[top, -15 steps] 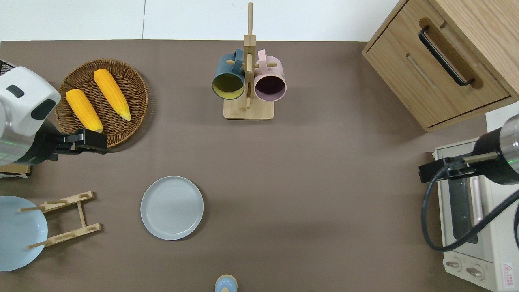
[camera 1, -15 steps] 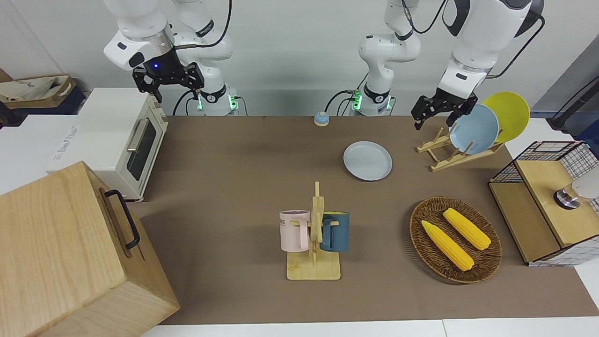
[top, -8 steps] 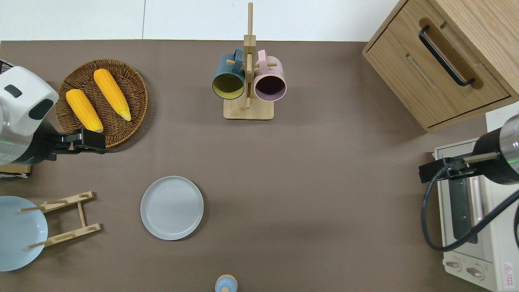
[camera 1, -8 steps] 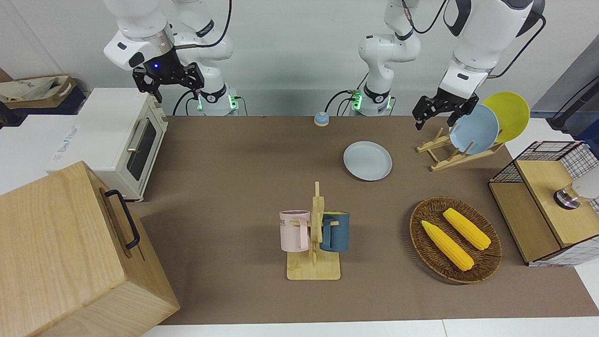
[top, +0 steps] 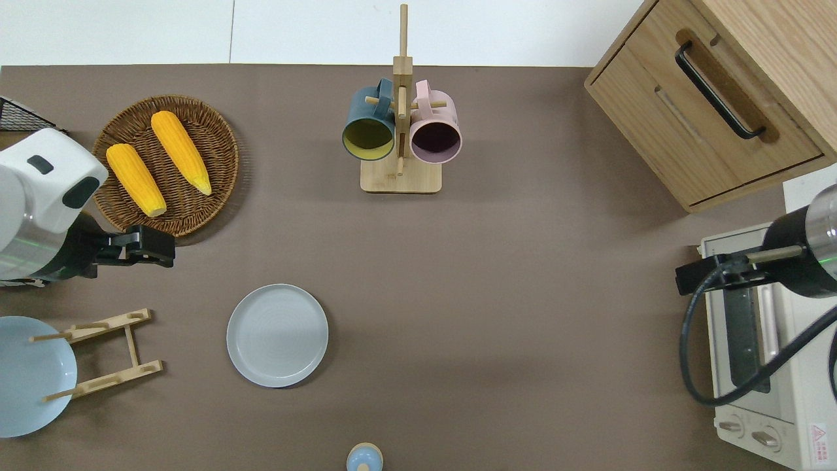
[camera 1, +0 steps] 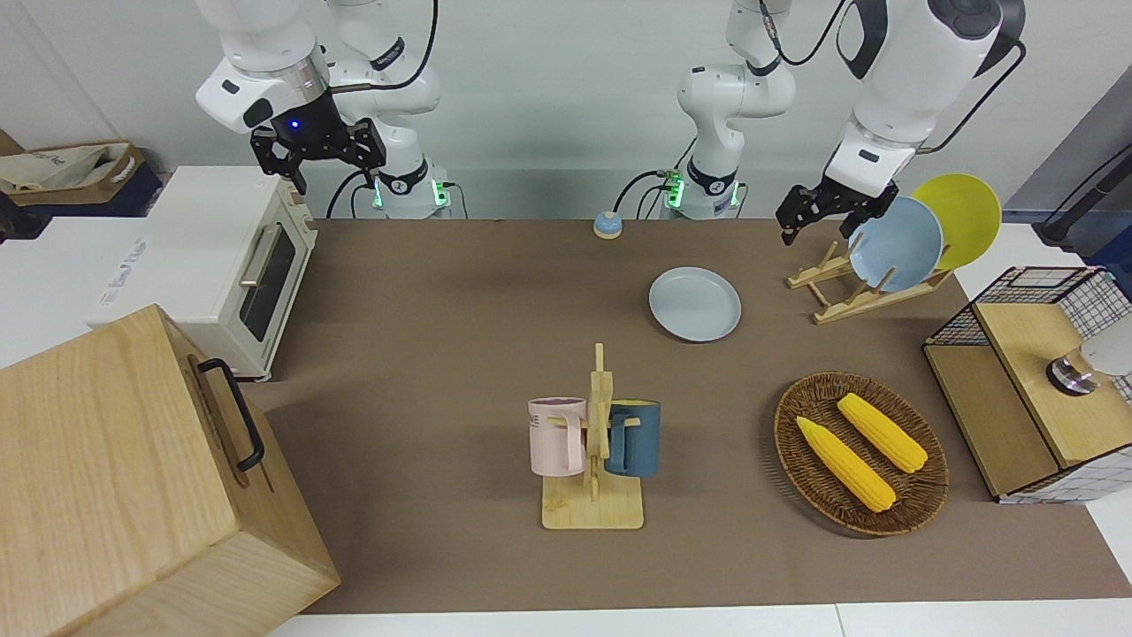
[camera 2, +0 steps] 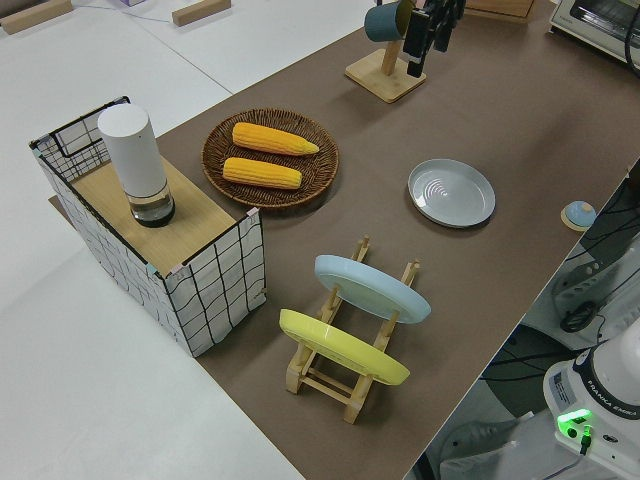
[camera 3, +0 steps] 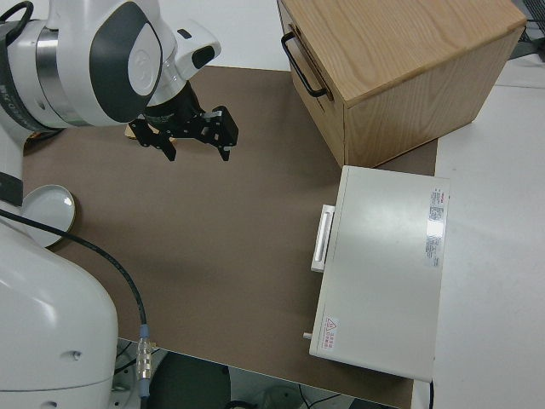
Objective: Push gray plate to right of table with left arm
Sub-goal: 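Move the left gripper down to the near edge of the gray plate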
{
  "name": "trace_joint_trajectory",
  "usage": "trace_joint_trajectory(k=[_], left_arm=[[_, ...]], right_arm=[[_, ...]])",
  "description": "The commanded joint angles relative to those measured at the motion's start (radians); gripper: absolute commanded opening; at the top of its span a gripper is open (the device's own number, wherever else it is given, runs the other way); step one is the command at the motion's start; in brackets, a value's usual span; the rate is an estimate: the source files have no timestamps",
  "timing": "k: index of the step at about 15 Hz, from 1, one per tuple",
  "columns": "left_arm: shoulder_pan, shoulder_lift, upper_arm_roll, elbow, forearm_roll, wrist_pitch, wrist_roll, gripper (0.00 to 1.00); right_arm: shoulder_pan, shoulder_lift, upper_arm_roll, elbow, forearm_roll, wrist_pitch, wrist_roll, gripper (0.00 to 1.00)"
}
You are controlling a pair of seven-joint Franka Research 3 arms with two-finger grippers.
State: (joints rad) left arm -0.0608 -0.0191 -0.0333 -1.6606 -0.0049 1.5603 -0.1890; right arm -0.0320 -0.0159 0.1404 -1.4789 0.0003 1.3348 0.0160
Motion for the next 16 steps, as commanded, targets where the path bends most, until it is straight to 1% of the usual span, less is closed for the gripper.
trace_joint_trajectory(k=[1,2,5,7,9,11,13,16], left_arm=[[0.001,-0.152,0.006,-0.253,-0.004,0.139,0.008,0.99],[-0.001,-0.204,0.004,-0.352,-0.004,0.205,0.009,0.99],[-0.001,-0.318,0.004,-0.564,-0.004,0.363,0.009,0.99],[-0.001,-0.367,0.003,-0.696,-0.004,0.467,0.009,0.99],[-0.001,-0.392,0.003,-0.81,-0.004,0.571,-0.007,0.99],[-0.001,-0.395,0.003,-0.885,-0.004,0.657,-0.009,0.99],[-0.005,-0.375,0.001,-0.956,-0.006,0.775,-0.014,0.99],[-0.013,-0.277,-0.011,-0.992,-0.006,0.895,-0.064,0.99]], right_arm=[[-0.019,-0.002,0.016,0.009,0.004,-0.016,0.012,0.983],[-0.019,-0.002,0.016,0.009,0.004,-0.016,0.013,0.983],[-0.02,-0.002,0.016,0.009,0.004,-0.016,0.012,0.983],[-0.019,-0.002,0.016,0.009,0.004,-0.016,0.013,0.983],[-0.019,-0.002,0.016,0.009,0.004,-0.016,0.012,0.983],[-0.019,-0.002,0.016,0.009,0.004,-0.016,0.012,0.983],[-0.019,-0.002,0.016,0.009,0.004,-0.016,0.012,0.983],[-0.019,-0.002,0.016,0.009,0.004,-0.016,0.012,0.983]])
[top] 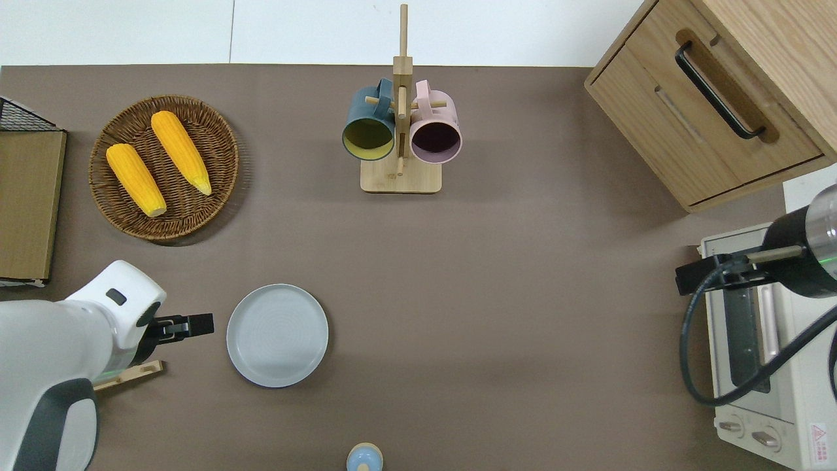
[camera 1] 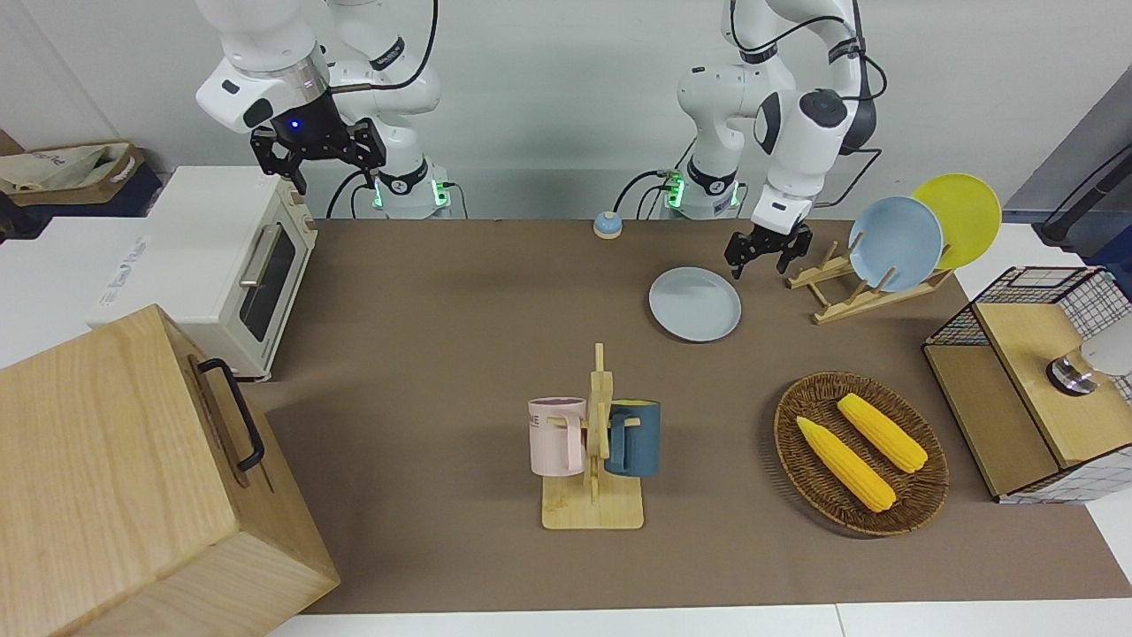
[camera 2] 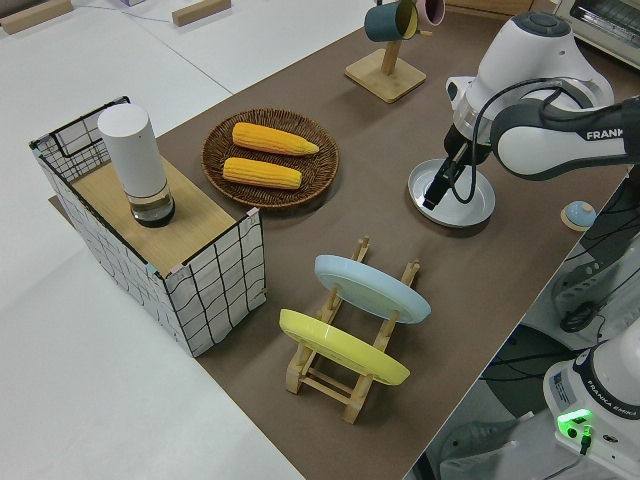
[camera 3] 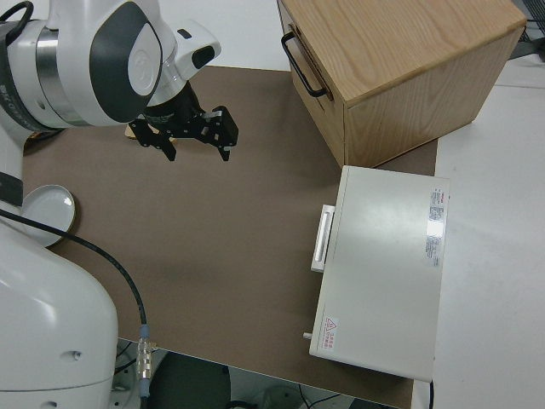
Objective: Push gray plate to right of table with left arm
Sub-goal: 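Move the left gripper down to the near edge of the gray plate, then lower the left gripper against the gray plate's rim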
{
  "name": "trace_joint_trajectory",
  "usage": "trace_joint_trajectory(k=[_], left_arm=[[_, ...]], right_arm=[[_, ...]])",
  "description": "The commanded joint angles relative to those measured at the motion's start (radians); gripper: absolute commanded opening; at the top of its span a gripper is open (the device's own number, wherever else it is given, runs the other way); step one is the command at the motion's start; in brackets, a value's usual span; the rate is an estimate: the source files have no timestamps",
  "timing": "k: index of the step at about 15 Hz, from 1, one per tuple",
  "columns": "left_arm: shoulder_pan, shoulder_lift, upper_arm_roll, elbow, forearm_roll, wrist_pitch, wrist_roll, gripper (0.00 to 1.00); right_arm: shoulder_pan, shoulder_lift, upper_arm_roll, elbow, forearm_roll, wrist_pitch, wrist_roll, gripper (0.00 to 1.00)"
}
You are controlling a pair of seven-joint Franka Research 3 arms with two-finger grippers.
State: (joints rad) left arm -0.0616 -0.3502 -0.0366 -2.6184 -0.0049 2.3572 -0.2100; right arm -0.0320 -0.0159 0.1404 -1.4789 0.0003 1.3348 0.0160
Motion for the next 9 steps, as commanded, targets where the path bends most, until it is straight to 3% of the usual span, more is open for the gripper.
trace_joint_trajectory(k=[1,5,6,7,8,9], left_arm=[[-0.02,0.082,-0.009,-0.051,-0.007,0.147,-0.043,0.99],[-0.029,0.158,-0.008,-0.078,-0.006,0.255,-0.063,0.98],[-0.029,0.174,-0.008,-0.078,-0.006,0.261,-0.063,0.94],[-0.029,0.188,-0.008,-0.077,-0.006,0.27,-0.068,0.77],[-0.027,0.192,-0.008,-0.077,-0.007,0.275,-0.08,0.5],[-0.027,0.191,-0.008,-0.075,-0.006,0.272,-0.089,0.11]], right_arm=[[-0.019,-0.002,0.016,0.009,0.004,-0.016,0.012,0.983],[-0.019,-0.002,0.016,0.009,0.004,-0.016,0.013,0.983],[-0.02,-0.002,0.016,0.009,0.004,-0.016,0.012,0.983],[-0.019,-0.002,0.016,0.009,0.004,-0.016,0.012,0.983],[-0.019,-0.002,0.016,0.009,0.004,-0.016,0.013,0.983],[-0.019,-0.002,0.016,0.009,0.004,-0.016,0.012,0.983]])
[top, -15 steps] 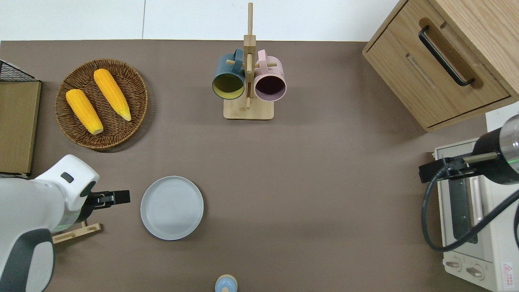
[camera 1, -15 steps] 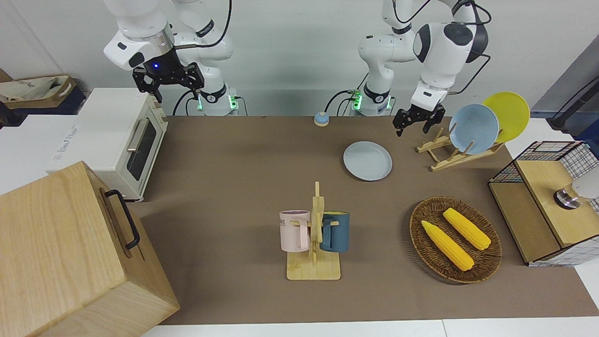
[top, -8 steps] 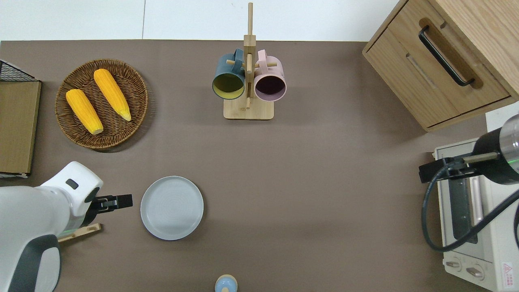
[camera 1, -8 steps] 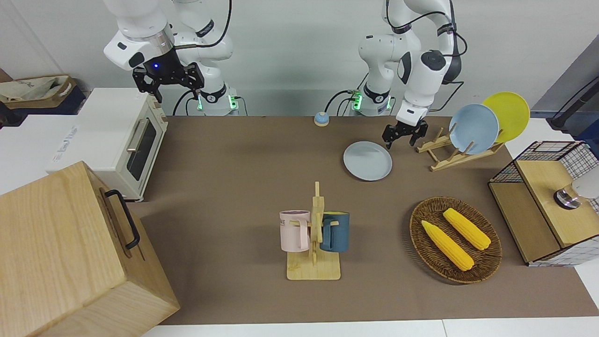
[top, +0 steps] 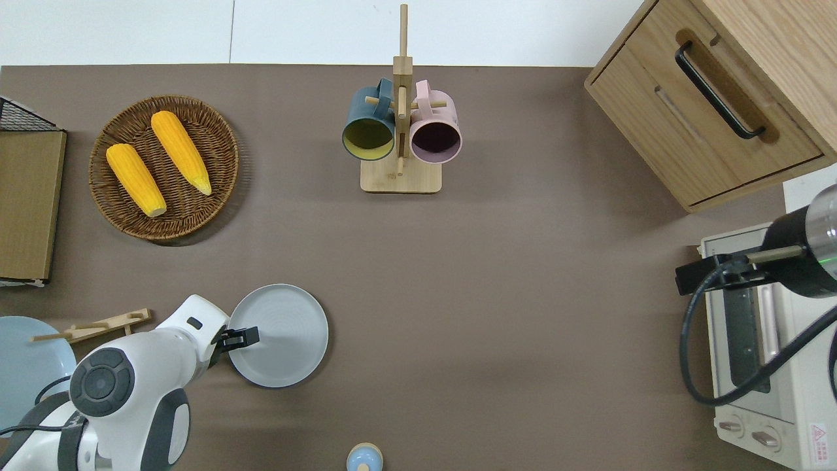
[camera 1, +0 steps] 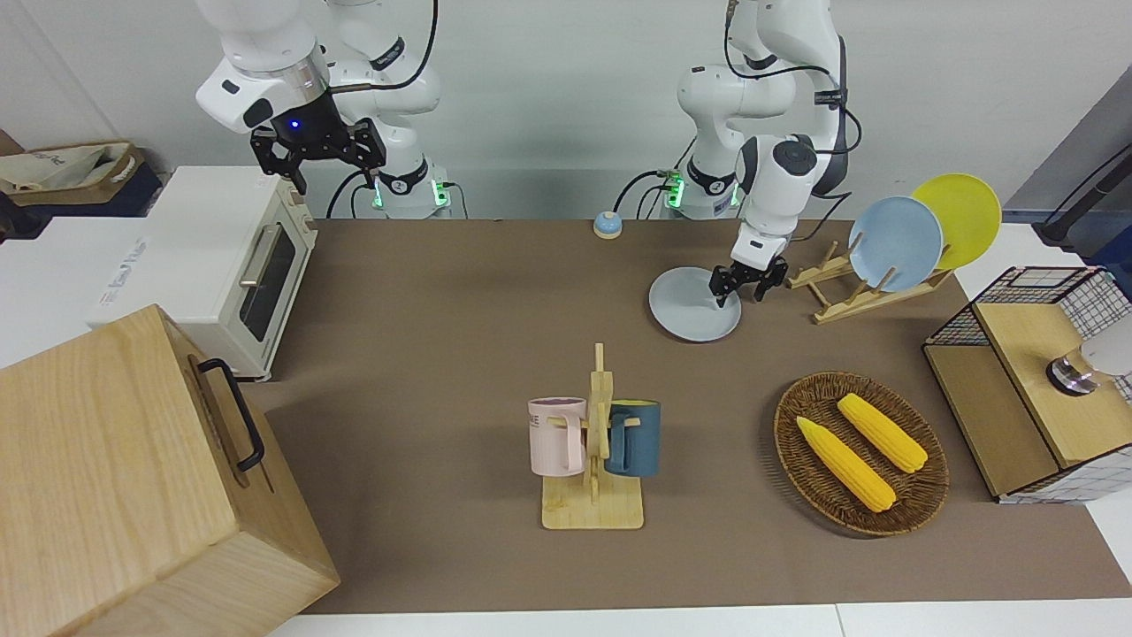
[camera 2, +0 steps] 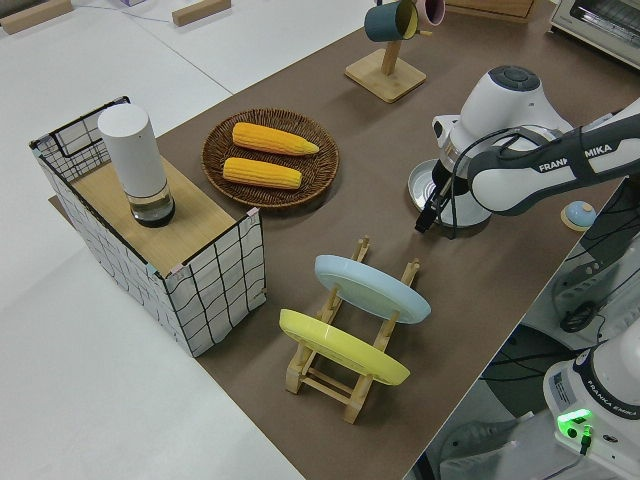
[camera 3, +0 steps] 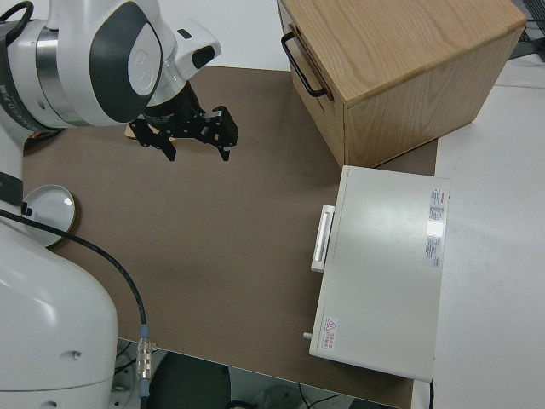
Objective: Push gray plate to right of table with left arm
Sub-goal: 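Lower the left gripper against the gray plate's rim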
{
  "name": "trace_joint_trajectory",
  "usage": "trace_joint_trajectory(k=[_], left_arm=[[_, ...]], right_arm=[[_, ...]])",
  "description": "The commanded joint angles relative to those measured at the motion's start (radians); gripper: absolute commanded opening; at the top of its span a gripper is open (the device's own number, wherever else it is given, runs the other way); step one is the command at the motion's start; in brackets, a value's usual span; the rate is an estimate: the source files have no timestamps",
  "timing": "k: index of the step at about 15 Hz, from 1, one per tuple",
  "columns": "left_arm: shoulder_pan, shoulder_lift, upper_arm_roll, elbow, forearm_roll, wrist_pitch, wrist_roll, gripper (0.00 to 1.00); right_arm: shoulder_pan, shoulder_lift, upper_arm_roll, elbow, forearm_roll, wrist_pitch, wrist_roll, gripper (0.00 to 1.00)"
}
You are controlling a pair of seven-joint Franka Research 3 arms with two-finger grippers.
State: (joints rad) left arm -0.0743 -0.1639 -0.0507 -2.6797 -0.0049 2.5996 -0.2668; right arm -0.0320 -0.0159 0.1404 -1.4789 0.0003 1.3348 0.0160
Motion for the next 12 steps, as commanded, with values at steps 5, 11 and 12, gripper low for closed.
trace_joint_trajectory(k=[5,11,12], left_arm=[[-0.016,-0.003,0.006,-0.011,-0.006,0.022,-0.032,0.0],[-0.021,0.0,0.005,-0.009,-0.006,0.024,-0.046,0.0],[-0.022,0.004,0.0,-0.008,-0.006,0.025,-0.073,0.0]], right_arm=[[-0.02,-0.002,0.016,0.009,0.004,-0.016,0.012,0.983],[-0.019,-0.002,0.016,0.009,0.004,-0.016,0.012,0.983],[-0.02,-0.002,0.016,0.009,0.004,-0.016,0.012,0.983]])
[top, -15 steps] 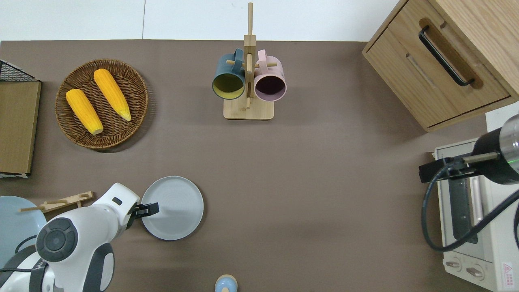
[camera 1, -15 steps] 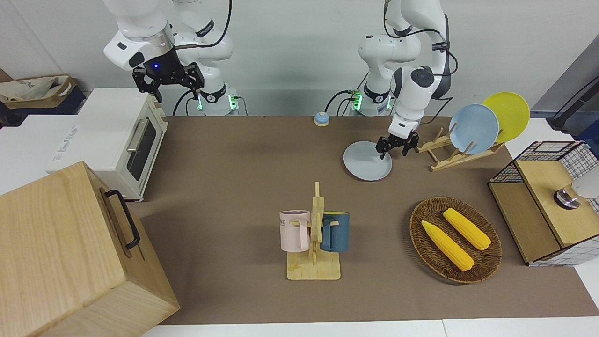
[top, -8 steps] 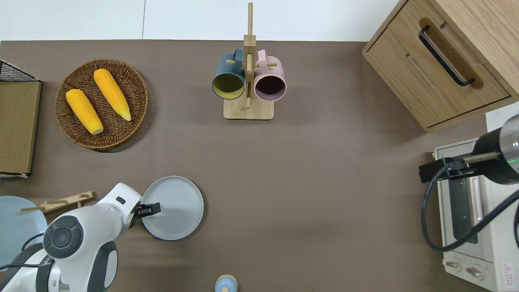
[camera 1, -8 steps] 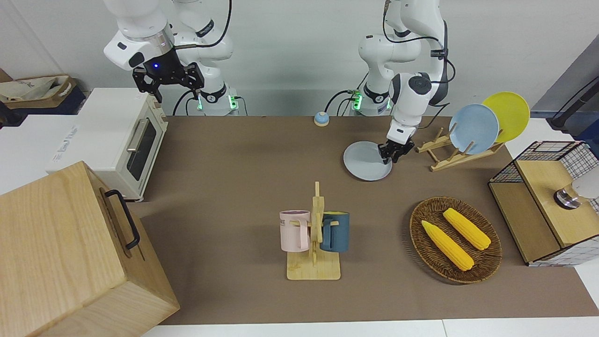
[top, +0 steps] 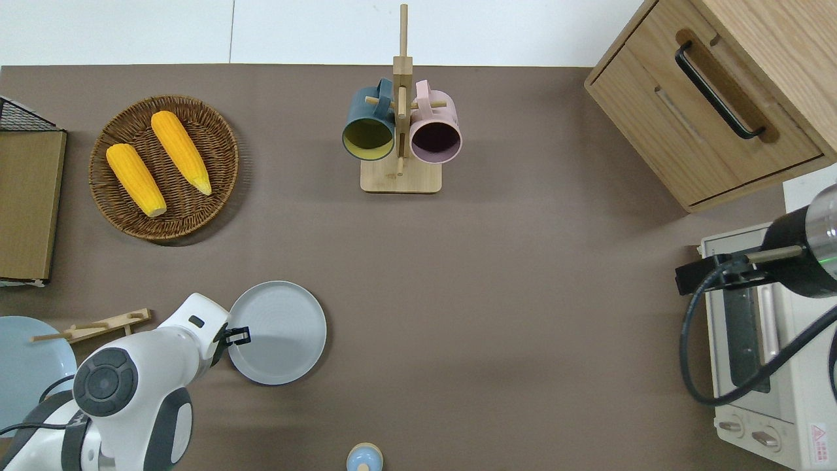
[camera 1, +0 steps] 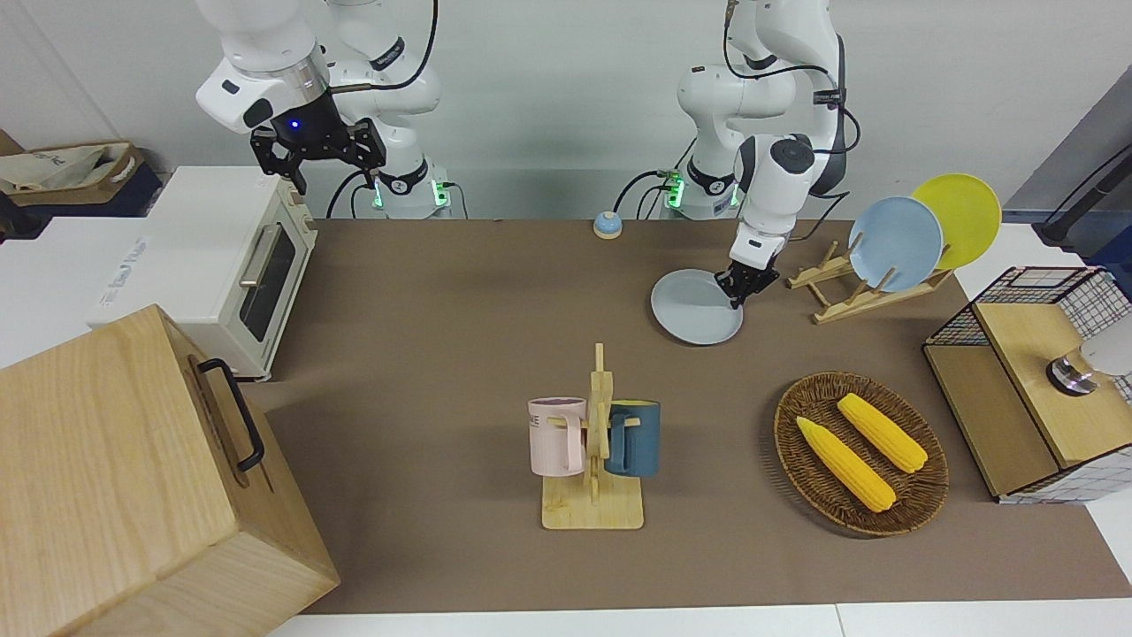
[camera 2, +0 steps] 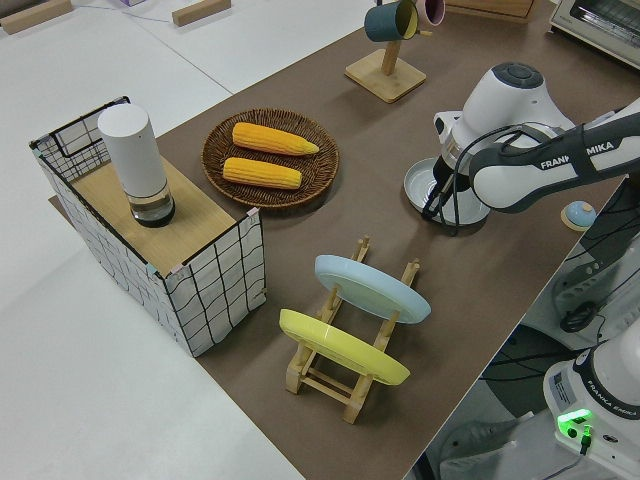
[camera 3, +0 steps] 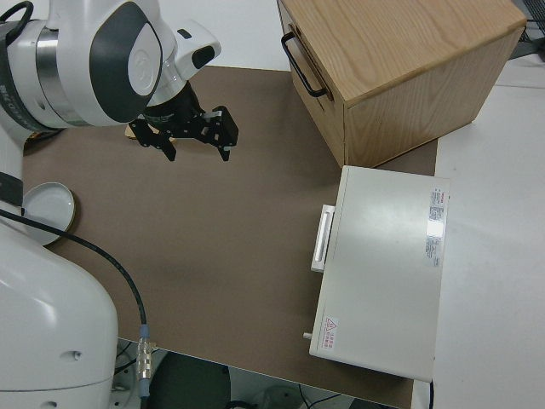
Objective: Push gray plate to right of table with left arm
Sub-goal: 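Lower the left gripper against the gray plate's rim, then push the gray plate with the left gripper across the table toward the toaster oven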
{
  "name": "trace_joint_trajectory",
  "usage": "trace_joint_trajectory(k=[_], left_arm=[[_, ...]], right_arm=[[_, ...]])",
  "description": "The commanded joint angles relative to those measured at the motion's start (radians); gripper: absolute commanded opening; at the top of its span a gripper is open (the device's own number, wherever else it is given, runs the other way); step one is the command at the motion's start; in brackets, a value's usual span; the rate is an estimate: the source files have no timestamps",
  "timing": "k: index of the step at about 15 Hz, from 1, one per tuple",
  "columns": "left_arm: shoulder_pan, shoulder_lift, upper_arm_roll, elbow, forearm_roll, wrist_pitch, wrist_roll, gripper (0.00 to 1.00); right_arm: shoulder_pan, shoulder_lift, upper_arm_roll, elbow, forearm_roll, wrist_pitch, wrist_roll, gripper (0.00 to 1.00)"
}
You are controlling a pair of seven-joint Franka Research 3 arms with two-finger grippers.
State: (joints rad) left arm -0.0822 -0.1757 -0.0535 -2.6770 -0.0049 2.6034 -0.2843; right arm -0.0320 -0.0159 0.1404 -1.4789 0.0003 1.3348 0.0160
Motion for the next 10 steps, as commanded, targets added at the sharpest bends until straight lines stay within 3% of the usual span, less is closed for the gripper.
trace_joint_trajectory(k=[1,10], left_arm=[[-0.016,0.021,-0.023,-0.006,-0.006,0.027,-0.103,0.0],[-0.065,0.149,-0.265,0.114,-0.004,0.046,-0.56,0.0]], right_arm=[[-0.02,-0.002,0.016,0.009,0.004,-0.016,0.012,0.983],[-0.02,-0.002,0.016,0.009,0.004,-0.016,0.013,0.983]])
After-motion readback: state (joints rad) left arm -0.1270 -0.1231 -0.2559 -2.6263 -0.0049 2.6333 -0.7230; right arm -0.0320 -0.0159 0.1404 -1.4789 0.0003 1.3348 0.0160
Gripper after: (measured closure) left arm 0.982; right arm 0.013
